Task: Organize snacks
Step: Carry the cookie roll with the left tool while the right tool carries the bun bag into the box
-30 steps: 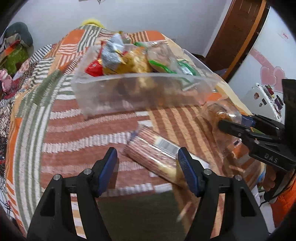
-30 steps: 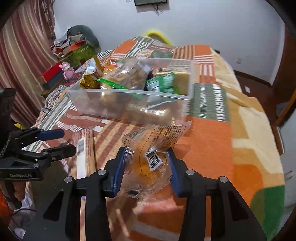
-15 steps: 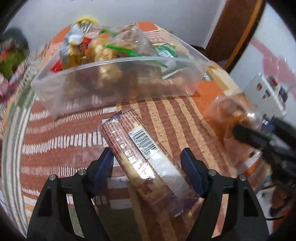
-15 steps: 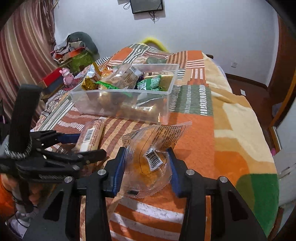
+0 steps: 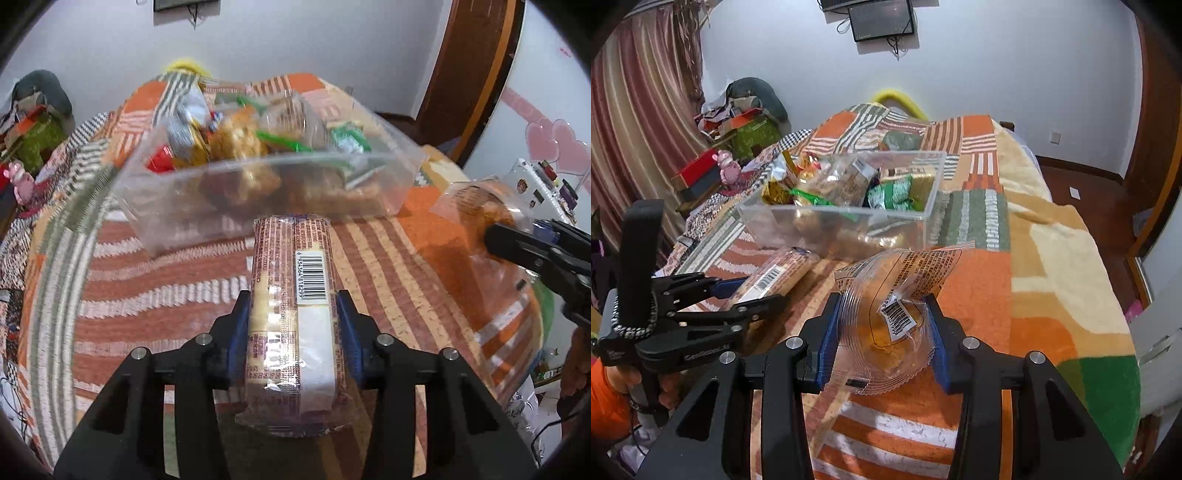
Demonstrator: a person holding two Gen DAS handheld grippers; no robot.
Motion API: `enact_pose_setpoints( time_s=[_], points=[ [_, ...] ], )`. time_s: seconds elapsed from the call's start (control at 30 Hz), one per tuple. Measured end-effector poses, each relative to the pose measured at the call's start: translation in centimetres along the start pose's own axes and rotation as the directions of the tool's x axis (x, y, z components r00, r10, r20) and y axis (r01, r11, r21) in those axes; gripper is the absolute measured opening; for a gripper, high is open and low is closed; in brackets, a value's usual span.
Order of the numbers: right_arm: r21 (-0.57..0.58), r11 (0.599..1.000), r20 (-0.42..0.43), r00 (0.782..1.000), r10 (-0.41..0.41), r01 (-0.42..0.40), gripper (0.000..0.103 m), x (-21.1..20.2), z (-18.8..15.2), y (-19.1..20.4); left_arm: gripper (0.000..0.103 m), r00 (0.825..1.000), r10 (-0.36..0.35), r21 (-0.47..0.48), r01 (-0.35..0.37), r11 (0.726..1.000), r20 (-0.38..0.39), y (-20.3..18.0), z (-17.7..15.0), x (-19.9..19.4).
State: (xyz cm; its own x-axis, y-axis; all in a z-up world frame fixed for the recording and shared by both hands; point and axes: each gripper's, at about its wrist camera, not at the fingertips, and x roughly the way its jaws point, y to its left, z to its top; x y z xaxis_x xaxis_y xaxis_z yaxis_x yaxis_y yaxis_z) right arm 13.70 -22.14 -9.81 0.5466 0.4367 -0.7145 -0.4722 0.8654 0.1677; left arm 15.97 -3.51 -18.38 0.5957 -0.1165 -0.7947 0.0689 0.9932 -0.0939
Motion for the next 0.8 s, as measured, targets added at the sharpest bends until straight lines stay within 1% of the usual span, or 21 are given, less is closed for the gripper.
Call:
enact_pose_setpoints(
  time_s=[0.1,0.23,0.33,0.43,0.57,0.7,0.8],
  points=[
    [-0.006,1.000,0.025,1.000,0.000,0.000,0.039,-0.3,1.0,0.2,0.045,0.999,0.001,0.007,-0.001,1.000,0.050,0.5,1.0,-1.9],
    [-0.012,1.000,0.070,0.998,-0.004,0.005,0.039,-0.5,2.8,0.4,0.045,0.993,-0.008,0.007,0.007,1.000,0.122,1.0,3.1,-4.1],
    [-0.019,1.000,0.099,0.995,-0.008,0.010,0.039,-0.2,4.3,0.4,0.045,0.988,-0.016,0.001,0.016,1.000,0.154,0.8,4.9,-4.6],
    [-0.031,0.999,0.121,0.993,-0.013,0.017,0.039,0.3,5.7,0.6,0.045,0.985,-0.019,-0.007,0.021,1.000,0.172,1.1,6.5,-4.6],
    [-0.042,0.999,0.138,0.990,-0.023,0.029,0.039,1.5,7.2,0.7,0.045,0.981,0.002,-0.004,-0.001,1.000,0.193,1.5,8.9,-3.6],
    [-0.047,0.998,0.141,0.990,-0.031,0.038,0.039,3.2,8.3,0.8,0.045,0.979,0.013,-0.007,-0.012,1.000,0.204,1.9,10.6,-2.6],
    [-0.051,0.998,0.122,0.992,-0.030,0.037,0.039,4.7,8.8,0.9,0.045,0.980,0.027,-0.017,-0.024,1.000,0.199,2.5,11.6,-1.3]
  ],
)
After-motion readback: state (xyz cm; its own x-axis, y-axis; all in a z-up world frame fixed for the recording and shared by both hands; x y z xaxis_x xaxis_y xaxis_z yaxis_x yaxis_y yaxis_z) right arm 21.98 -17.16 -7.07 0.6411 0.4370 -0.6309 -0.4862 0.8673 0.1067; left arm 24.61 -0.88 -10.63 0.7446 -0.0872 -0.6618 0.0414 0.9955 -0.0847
